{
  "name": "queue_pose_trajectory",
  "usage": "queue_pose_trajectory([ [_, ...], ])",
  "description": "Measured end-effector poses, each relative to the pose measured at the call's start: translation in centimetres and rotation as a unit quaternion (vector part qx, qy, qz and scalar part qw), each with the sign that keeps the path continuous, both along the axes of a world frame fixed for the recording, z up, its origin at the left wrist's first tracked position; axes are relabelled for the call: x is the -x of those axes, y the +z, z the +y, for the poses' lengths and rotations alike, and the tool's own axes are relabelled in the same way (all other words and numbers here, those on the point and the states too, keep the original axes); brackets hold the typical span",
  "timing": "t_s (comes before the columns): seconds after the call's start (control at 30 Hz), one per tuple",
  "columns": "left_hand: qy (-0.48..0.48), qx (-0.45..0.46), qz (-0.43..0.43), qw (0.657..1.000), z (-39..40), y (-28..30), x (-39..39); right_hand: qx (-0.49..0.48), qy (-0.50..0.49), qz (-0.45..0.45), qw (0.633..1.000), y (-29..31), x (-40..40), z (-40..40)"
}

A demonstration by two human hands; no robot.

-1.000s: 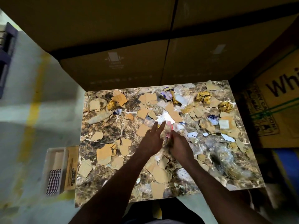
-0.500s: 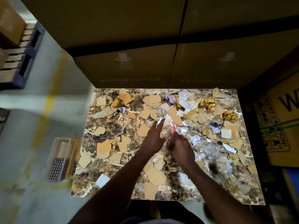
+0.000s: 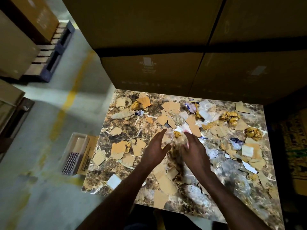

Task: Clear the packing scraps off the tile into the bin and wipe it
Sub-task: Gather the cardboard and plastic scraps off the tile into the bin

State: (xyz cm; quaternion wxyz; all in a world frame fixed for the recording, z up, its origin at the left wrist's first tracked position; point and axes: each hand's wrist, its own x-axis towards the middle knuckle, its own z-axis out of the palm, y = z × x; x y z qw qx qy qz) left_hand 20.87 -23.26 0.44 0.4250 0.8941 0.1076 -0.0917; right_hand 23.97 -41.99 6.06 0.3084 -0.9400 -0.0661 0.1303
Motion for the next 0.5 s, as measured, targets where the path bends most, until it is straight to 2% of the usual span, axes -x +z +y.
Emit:
queue_pose_trajectory([
  [0.17,0.071,0.006,-0.017,0.997,5.2,0.4,-0.2,-0.066,0.03,-0.043,0.996,0.8,-1.9,4.8],
  [0.3,0.094,0.024,-0.021,0.995,10.8,0.9,-1.7,-0.084,0.034,-0.016,0.996,0.2,-3.9,9.7],
  [0.5,0.177,0.016,-0.003,0.984,20.0,-0.2,-4.7,-0.054,0.054,0.044,0.996,-1.5,-7.1,17.8],
])
